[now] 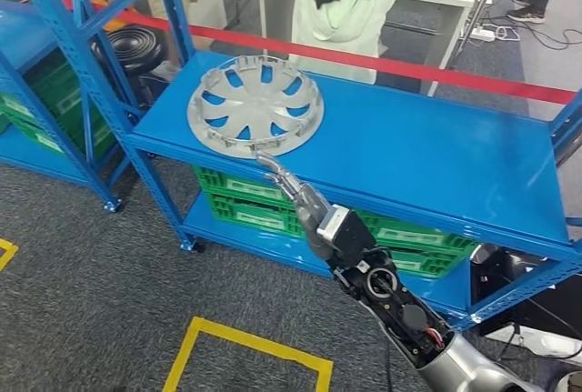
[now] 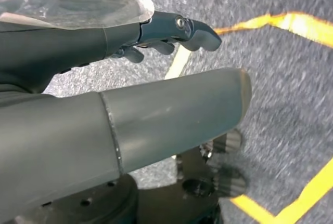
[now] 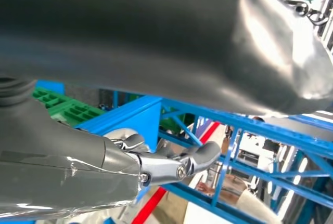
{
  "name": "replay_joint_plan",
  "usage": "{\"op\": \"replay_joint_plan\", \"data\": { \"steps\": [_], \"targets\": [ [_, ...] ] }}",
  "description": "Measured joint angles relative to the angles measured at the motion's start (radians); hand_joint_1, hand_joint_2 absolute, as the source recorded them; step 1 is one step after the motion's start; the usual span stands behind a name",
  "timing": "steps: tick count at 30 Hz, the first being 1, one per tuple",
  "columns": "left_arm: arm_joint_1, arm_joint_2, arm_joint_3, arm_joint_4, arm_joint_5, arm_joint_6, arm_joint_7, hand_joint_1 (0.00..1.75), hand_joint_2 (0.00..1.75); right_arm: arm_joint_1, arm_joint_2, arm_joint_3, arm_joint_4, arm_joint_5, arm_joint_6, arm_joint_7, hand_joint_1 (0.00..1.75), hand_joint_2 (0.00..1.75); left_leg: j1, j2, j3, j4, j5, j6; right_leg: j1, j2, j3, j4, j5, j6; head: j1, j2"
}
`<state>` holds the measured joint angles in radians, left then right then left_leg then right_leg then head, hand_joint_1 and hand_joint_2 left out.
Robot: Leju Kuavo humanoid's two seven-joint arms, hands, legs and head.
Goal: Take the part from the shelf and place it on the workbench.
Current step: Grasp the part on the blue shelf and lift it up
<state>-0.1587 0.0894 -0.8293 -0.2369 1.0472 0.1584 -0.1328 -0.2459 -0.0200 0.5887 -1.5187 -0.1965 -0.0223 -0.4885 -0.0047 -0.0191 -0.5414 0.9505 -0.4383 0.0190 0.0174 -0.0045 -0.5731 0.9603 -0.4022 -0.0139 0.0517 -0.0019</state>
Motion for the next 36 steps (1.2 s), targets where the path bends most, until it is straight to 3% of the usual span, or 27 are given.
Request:
{"op": "replay_joint_plan", "data": {
  "steps": [2, 4, 7, 8, 9, 10, 12, 14, 17, 19, 20, 23, 24, 25, 27, 29, 31, 34, 36],
  "targets": [
    [0.000, 0.002, 0.000, 0.000, 0.000, 0.000, 0.000, 0.00, 0.00, 0.000, 0.000, 0.000, 0.000, 0.000, 0.000, 0.000, 0.00, 0.00, 0.000, 0.002, 0.003, -0.001, -0.005, -0.009, -0.003, -0.001, 0.006, -0.010, 0.001, -0.001, 0.000, 0.000],
    [0.000, 0.004, 0.000, 0.000, 0.000, -0.001, 0.000, 0.00, 0.00, -0.001, 0.001, -0.001, 0.000, 0.000, 0.001, -0.001, 0.00, 0.00, 0.000, 0.007, -0.015, 0.045, -0.031, -0.020, -0.011, -0.001, 0.018, -0.023, 0.004, -0.005, -0.004, 0.000],
    [0.000, 0.005, 0.000, 0.000, 0.000, -0.001, 0.000, 0.00, 0.00, -0.002, 0.002, 0.000, 0.000, 0.000, 0.002, -0.001, 0.00, 0.00, 0.008, 0.010, -0.120, 0.236, -0.110, -0.035, -0.015, -0.001, 0.027, -0.028, -0.001, -0.009, -0.024, 0.000],
    [0.001, 0.005, 0.000, 0.000, 0.000, -0.001, 0.000, 0.00, 0.00, 0.000, 0.002, 0.000, 0.001, 0.000, 0.003, 0.000, 0.00, 0.00, 0.011, 0.010, -0.151, 0.281, -0.119, -0.038, -0.015, -0.001, 0.030, -0.028, -0.004, -0.008, -0.028, 0.000],
    [0.002, 0.005, 0.000, 0.000, 0.000, -0.001, 0.000, 0.00, 0.00, 0.000, 0.002, 0.000, 0.001, 0.000, 0.003, 0.000, 0.00, 0.00, 0.014, 0.011, -0.164, 0.290, -0.107, -0.042, -0.016, 0.000, 0.034, -0.028, -0.008, -0.007, -0.030, 0.000],
    [0.003, 0.006, 0.000, 0.000, 0.000, -0.001, 0.000, 0.00, 0.00, 0.001, 0.002, 0.000, 0.002, 0.000, 0.003, 0.000, 0.00, 0.00, 0.017, 0.011, -0.155, 0.254, -0.074, -0.044, -0.017, 0.001, 0.039, -0.027, -0.013, -0.005, -0.033, 0.000],
    [0.003, 0.009, 0.000, 0.000, 0.000, -0.001, 0.000, 0.00, 0.00, 0.001, 0.002, 0.000, 0.003, 0.000, 0.003, 0.000, 0.00, 0.00, 0.022, 0.016, -0.095, 0.111, 0.008, -0.047, -0.018, 0.001, 0.052, -0.023, -0.025, 0.004, -0.037, 0.000],
    [0.002, 0.009, 0.000, 0.000, 0.000, -0.001, 0.000, 0.00, 0.00, 0.001, 0.002, 0.000, 0.004, 0.000, 0.003, 0.000, 0.00, 0.00, 0.021, 0.018, -0.052, 0.014, 0.043, -0.037, -0.016, 0.001, 0.057, -0.018, -0.038, 0.015, -0.040, 0.000],
    [0.001, 0.008, 0.000, 0.000, 0.000, -0.001, 0.000, 0.00, 0.00, 0.000, 0.002, 0.000, 0.003, 0.000, 0.003, -0.001, 0.00, 0.00, 0.016, 0.014, -0.044, 0.003, 0.034, -0.012, -0.016, 0.001, 0.060, -0.016, -0.052, 0.031, -0.035, 0.000],
    [0.001, 0.008, 0.000, 0.000, 0.000, -0.001, 0.000, 0.00, 0.00, -0.001, 0.002, 0.000, 0.003, 0.000, 0.003, -0.001, 0.00, 0.00, 0.017, 0.013, -0.036, 0.000, 0.030, 0.001, -0.019, 0.001, 0.051, 0.019, -0.075, 0.042, -0.032, 0.000],
    [0.001, 0.008, 0.000, 0.000, 0.000, -0.001, 0.000, 0.00, 0.00, -0.002, 0.002, 0.000, 0.003, 0.000, 0.003, -0.001, 0.00, 0.00, 0.019, 0.013, -0.030, -0.002, 0.028, 0.006, -0.021, 0.001, 0.029, 0.068, -0.099, 0.046, -0.027, 0.000],
    [0.001, 0.009, 0.000, 0.000, 0.000, -0.001, 0.000, 0.00, 0.00, 0.001, 0.002, 0.000, 0.004, 0.000, 0.003, -0.001, 0.00, 0.00, 0.016, 0.012, -0.017, -0.001, 0.017, 0.015, -0.024, 0.001, -0.088, 0.282, -0.173, 0.055, -0.015, 0.000],
    [0.002, 0.008, 0.000, 0.000, 0.000, -0.001, 0.000, 0.00, 0.00, 0.002, 0.002, -0.001, 0.005, 0.000, 0.003, -0.001, 0.00, 0.00, 0.015, 0.011, -0.011, -0.001, 0.012, 0.015, -0.024, 0.002, -0.112, 0.312, -0.170, 0.054, -0.013, 0.000],
    [0.002, 0.008, 0.000, 0.000, 0.000, -0.001, 0.000, 0.00, 0.00, 0.002, 0.002, -0.001, 0.006, 0.000, 0.003, -0.001, 0.00, 0.00, 0.014, 0.009, -0.005, -0.001, 0.008, 0.015, -0.024, 0.002, -0.116, 0.299, -0.145, 0.052, -0.010, 0.000],
    [0.002, 0.007, 0.000, 0.000, 0.000, -0.001, 0.000, 0.00, 0.00, 0.002, 0.002, -0.001, 0.006, 0.000, 0.003, -0.001, 0.00, 0.00, 0.012, 0.006, 0.012, -0.002, -0.003, 0.013, -0.018, 0.003, -0.068, 0.164, -0.053, 0.035, -0.003, 0.000],
    [0.001, 0.004, 0.000, 0.000, 0.000, -0.001, 0.000, 0.00, 0.00, 0.000, 0.002, -0.001, 0.006, 0.000, 0.003, -0.001, 0.00, 0.00, 0.008, 0.004, 0.023, -0.002, -0.013, 0.006, -0.009, 0.003, -0.015, 0.029, 0.008, 0.015, 0.000, 0.000],
    [0.000, 0.002, 0.000, 0.000, 0.000, -0.001, 0.000, 0.00, 0.00, 0.000, 0.002, -0.001, 0.005, 0.000, 0.003, -0.001, 0.00, 0.00, 0.007, 0.004, 0.027, -0.005, -0.020, -0.003, -0.003, 0.001, -0.001, -0.010, 0.012, 0.007, -0.002, 0.000],
    [-0.001, 0.005, 0.000, 0.000, 0.000, -0.001, 0.000, 0.00, 0.00, -0.001, 0.003, -0.002, 0.004, 0.000, 0.003, -0.002, 0.00, 0.00, 0.006, 0.009, 0.030, 0.008, -0.034, -0.018, -0.013, 0.003, 0.017, -0.032, 0.016, 0.002, -0.006, 0.000],
    [-0.002, 0.006, 0.000, 0.000, 0.000, -0.001, 0.000, 0.00, 0.00, -0.002, 0.004, -0.001, 0.004, 0.000, 0.003, -0.002, 0.00, 0.00, 0.010, 0.011, -0.019, 0.108, -0.080, -0.028, -0.018, 0.002, 0.030, -0.044, 0.016, -0.001, -0.018, 0.000]
  ]
}}
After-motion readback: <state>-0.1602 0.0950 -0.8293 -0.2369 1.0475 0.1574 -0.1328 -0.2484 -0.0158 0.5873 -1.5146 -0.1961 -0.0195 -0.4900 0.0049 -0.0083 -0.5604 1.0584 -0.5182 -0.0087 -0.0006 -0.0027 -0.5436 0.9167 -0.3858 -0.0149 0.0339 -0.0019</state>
